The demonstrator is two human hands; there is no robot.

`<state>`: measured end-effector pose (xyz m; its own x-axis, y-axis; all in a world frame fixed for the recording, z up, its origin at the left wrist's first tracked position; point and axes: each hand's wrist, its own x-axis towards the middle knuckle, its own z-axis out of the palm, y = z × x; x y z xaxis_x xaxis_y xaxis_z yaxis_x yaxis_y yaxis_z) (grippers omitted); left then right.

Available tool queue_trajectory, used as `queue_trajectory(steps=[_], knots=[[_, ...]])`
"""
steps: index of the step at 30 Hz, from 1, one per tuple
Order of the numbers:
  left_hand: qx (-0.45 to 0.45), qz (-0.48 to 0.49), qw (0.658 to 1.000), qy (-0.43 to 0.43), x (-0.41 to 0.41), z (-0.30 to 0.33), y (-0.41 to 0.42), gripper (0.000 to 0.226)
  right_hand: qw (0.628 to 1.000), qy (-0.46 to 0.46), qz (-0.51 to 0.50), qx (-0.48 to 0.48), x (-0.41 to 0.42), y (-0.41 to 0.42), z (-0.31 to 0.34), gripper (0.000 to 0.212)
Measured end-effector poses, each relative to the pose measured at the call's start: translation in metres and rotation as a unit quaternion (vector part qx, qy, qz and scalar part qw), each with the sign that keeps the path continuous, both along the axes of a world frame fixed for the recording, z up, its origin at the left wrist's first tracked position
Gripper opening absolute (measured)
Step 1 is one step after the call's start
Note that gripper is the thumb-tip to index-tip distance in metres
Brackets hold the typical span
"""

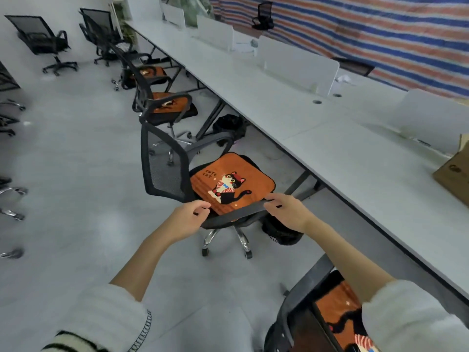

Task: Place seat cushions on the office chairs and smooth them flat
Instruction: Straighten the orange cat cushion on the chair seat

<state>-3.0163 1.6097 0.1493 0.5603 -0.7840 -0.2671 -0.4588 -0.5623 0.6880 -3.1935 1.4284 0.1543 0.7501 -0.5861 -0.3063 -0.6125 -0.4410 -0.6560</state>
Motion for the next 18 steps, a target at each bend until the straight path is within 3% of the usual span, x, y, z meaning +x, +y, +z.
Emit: queue_trajectory(steps=[6,12,18], knots=[[0.045,-0.043,0.998,0.019,0.112,-0.033,-0.048,0.037,0.998,0.038,-0.043,0.037,0.095,-0.042,-0.037,0.044],[0.085,-0.099,0.991,0.037,0.213,-0.065,-0.109,0.036,0.984,0.038,-0.159,0.069,0.184,-0.078,-0.074,0.037],[0.105,-0.113,0.986,0.058,0.27,-0.11,-0.171,0.041,0.961,0.076,-0.226,0.143,0.231,-0.106,-0.136,0.049]])
